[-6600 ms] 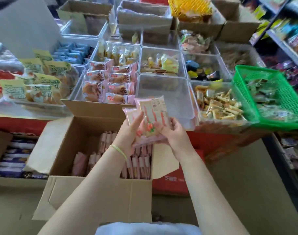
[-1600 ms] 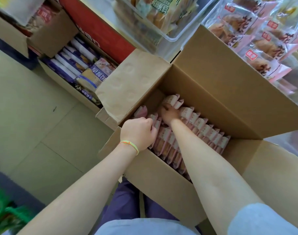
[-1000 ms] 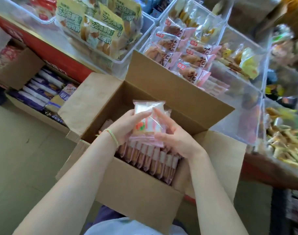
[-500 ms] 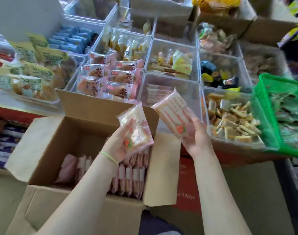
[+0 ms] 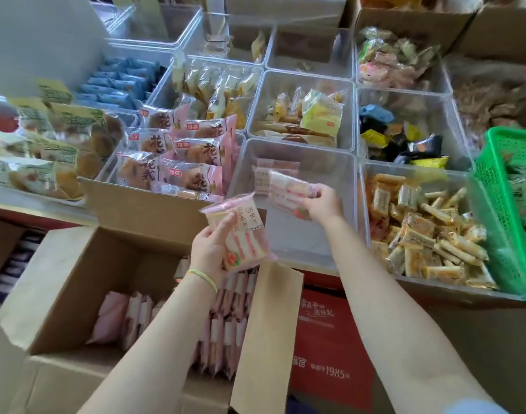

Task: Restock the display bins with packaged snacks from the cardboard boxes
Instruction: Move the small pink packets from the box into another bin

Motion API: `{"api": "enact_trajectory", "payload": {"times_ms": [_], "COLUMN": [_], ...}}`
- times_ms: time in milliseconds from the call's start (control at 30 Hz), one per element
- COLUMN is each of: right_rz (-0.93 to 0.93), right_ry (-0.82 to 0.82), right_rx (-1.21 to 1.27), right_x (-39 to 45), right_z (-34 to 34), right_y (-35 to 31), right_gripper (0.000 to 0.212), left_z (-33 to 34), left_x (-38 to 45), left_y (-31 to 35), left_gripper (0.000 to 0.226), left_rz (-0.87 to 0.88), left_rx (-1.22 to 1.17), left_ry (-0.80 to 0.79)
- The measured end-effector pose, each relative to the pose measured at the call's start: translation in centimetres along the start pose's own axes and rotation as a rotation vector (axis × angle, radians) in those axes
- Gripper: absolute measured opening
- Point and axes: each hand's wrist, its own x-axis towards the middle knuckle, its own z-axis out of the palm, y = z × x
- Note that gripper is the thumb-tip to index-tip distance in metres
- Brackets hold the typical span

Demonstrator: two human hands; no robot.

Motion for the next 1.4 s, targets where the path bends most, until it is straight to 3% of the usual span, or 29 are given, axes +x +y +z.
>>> {"api": "enact_trajectory", "payload": {"times_ms": [167, 300, 433, 533, 633, 733, 833, 1000, 1067, 1167, 1300, 1400], "right_rz": [0.082, 0.122, 0.123, 0.158, 0.172, 0.104, 0.004, -0.123, -0.119, -0.161, -0.245, -0.319], "right_ry": [-0.103, -0.091, 0.033, 0.070, 0.112, 0.190, 0.086, -0.295, -0.352, -0.232, 0.069, 0.157], "right_rx": [-0.044, -0.037, -0.130, -0.123, -0.096, 0.081, 0.277, 0.183, 0.178, 0.194, 0.291, 0.050], "right_x": [5.4, 7.6, 9.1, 9.2, 8.3, 5.3, -1.0, -10.3, -11.6, -11.6, -9.8, -5.3], "right_z": [4.3, 6.3, 7.0, 6.9, 6.1, 4.2, 1.8, -0.6, -0.7, -1.0, -2.4, -2.6], "right_y": [1.6, 2.9, 3.1, 3.3, 2.9, 1.2, -0.9, -1.9, -1.9, -1.5, -1.3, 0.0], "right_gripper": [0.024, 0.022, 0.050, 0.057, 0.055, 0.036, 0.011, 0.035, 0.034, 0.019, 0.015, 0.013], "left_z": [0.1, -0.1, -0.1, -0.2, -0.2, -0.2, -0.2, 1.7, 2.5, 3.1, 1.8, 0.0], "left_x": [1.3, 2.0, 2.3, 2.3, 2.0, 1.6, 0.9, -0.5, -0.9, -1.4, -0.9, 0.2], "left_y": [-0.4, -0.6, -0.7, -1.0, -1.0, -0.8, -0.5, 0.3, 0.6, 0.9, 0.0, -1.0], "left_gripper": [0.056, 0.058, 0.042, 0.047, 0.050, 0.051, 0.049, 0.045, 0.044, 0.042, 0.037, 0.020], "left_rz": [-0.019, -0.014, -0.010, -0.002, -0.006, -0.018, -0.046, -0.029, 0.011, 0.104, 0.137, 0.034], "left_rx": [0.010, 0.035, 0.015, 0.014, 0.009, 0.010, -0.023, -0.192, -0.163, 0.082, 0.312, 0.344], "left_ry": [0.006, 0.010, 0.018, 0.029, 0.028, 0.013, -0.072, -0.259, -0.294, -0.217, 0.090, 0.200]}}
